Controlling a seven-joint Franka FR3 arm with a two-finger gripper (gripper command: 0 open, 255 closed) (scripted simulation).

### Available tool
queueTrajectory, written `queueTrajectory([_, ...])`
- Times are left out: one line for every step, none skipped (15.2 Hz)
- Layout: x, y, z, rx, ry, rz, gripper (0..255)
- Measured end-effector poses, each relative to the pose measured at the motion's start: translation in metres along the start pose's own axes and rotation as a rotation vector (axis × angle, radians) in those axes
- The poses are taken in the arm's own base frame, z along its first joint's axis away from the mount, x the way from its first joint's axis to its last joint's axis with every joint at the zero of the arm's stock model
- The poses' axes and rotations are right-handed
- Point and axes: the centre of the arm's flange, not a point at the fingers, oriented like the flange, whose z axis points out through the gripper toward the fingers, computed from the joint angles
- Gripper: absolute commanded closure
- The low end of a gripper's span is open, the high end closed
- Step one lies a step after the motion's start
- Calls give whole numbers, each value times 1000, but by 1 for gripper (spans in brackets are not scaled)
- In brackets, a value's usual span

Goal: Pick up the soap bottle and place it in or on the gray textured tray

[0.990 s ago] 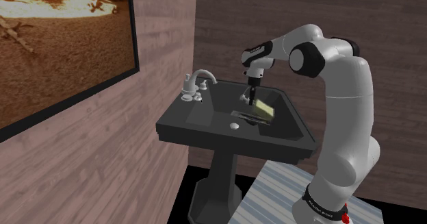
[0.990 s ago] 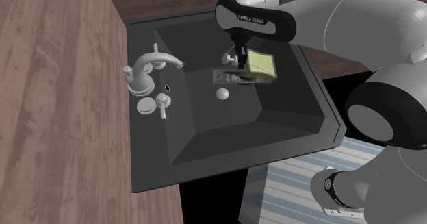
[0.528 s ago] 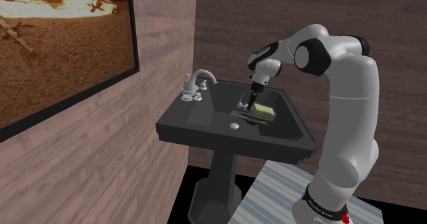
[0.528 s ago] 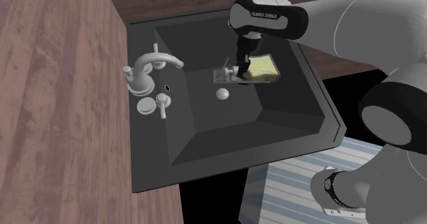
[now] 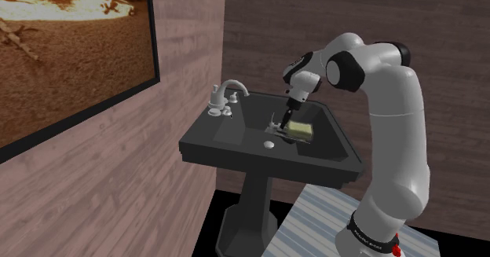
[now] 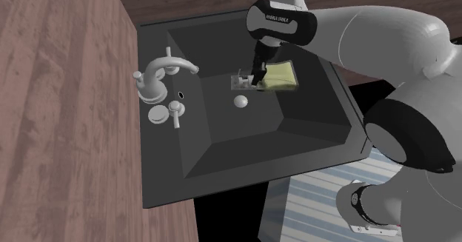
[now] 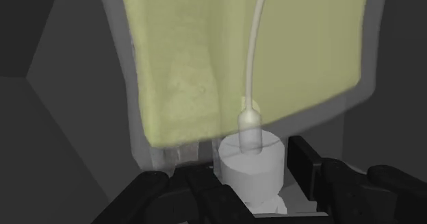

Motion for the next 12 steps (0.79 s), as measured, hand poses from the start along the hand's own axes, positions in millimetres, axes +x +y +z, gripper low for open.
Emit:
queueTrajectory([0, -3, 6, -7, -11, -9, 255])
queueTrajectory([-1, -6, 5, -8, -13, -13, 255])
queueTrajectory([-2, -5, 5, -9, -8, -12, 255])
queueTrajectory([1, -4, 6, -14, -15, -16, 255])
queueTrajectory([-1, -3, 10, -17, -14, -21, 0])
queueTrajectory([2, 0, 14, -18, -5, -19, 0])
queueTrajectory([0, 5, 18, -20, 28, -12, 0])
queueTrajectory([-2, 6, 19, -18, 64, 5, 0])
queueTrajectory([-1, 8, 22, -20, 65, 7, 0])
queueTrajectory([3, 11, 28, -27, 18, -7, 0])
queueTrajectory([2, 8, 26, -27, -19, -36, 0])
queueTrajectory([1, 7, 9, -29, -12, -41, 0])
